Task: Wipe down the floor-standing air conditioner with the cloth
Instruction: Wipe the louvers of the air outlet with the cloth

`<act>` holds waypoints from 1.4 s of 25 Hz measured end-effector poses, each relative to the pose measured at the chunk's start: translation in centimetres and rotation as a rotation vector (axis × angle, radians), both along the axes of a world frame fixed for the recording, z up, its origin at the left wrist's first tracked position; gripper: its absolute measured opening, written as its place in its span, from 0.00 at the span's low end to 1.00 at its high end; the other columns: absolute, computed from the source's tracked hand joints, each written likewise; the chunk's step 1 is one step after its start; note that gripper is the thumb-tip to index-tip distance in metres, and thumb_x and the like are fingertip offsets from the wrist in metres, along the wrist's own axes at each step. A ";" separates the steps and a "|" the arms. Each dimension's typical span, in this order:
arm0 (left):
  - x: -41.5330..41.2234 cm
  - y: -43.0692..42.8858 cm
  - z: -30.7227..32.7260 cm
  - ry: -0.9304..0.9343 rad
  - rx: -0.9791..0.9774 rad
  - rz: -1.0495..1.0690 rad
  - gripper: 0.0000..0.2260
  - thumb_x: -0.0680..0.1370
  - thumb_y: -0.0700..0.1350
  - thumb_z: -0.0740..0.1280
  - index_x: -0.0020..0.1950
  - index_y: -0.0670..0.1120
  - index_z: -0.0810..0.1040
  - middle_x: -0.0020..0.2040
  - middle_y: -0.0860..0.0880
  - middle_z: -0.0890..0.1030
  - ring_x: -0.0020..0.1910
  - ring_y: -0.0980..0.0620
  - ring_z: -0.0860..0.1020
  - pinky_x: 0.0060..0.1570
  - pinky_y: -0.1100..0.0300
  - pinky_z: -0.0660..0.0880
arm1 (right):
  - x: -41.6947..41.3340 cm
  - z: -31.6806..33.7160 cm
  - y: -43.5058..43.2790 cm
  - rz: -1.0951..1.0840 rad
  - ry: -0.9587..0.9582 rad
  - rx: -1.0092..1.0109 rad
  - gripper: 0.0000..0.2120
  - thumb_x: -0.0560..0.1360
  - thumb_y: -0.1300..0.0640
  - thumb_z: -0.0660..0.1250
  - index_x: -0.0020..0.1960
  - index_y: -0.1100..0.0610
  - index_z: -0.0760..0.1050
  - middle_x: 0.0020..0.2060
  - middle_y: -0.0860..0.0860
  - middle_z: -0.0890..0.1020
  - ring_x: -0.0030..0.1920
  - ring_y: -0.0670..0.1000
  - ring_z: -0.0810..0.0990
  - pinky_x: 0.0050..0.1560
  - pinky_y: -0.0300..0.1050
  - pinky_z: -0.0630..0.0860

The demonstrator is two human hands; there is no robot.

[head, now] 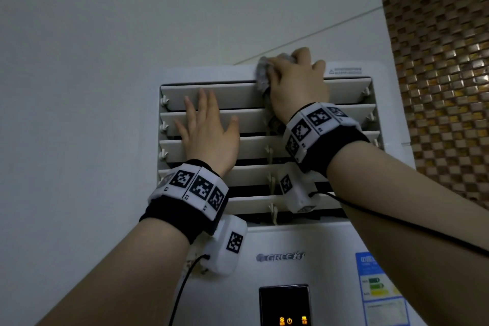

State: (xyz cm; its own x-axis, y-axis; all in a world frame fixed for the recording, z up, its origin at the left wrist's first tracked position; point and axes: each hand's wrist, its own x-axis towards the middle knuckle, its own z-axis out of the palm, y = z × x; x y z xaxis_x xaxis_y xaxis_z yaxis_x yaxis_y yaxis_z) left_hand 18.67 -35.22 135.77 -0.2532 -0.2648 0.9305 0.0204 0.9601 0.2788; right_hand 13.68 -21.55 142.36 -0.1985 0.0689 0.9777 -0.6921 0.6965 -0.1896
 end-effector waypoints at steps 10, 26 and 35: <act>0.9 -2.4 0.2 0.000 -0.006 0.088 0.29 0.82 0.53 0.53 0.78 0.47 0.42 0.78 0.50 0.40 0.76 0.47 0.35 0.71 0.43 0.33 | 1.1 -0.7 -2.6 0.007 0.091 0.132 0.16 0.81 0.45 0.53 0.64 0.44 0.72 0.65 0.53 0.66 0.61 0.60 0.64 0.47 0.51 0.68; 1.5 -5.2 -0.2 0.039 0.046 0.115 0.31 0.81 0.54 0.53 0.78 0.47 0.41 0.78 0.51 0.38 0.76 0.47 0.36 0.71 0.45 0.34 | 3.0 -0.5 -5.5 0.043 0.076 0.153 0.15 0.80 0.45 0.53 0.62 0.44 0.74 0.64 0.54 0.65 0.61 0.60 0.64 0.51 0.53 0.70; 2.6 -7.3 -0.5 0.063 0.076 -0.011 0.30 0.82 0.51 0.53 0.78 0.48 0.42 0.78 0.53 0.39 0.76 0.53 0.37 0.71 0.47 0.34 | 4.1 0.4 -7.4 0.044 0.084 0.184 0.14 0.80 0.45 0.53 0.60 0.44 0.74 0.61 0.54 0.66 0.60 0.60 0.64 0.45 0.50 0.66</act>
State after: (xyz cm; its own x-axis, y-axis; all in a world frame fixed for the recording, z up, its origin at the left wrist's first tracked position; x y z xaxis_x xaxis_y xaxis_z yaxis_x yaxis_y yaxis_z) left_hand 21.24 -42.48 135.28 -0.1985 -0.3322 0.9221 0.0509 0.9360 0.3482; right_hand 17.79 -28.93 142.81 -0.1146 -0.1191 0.9862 -0.7309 0.6825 -0.0026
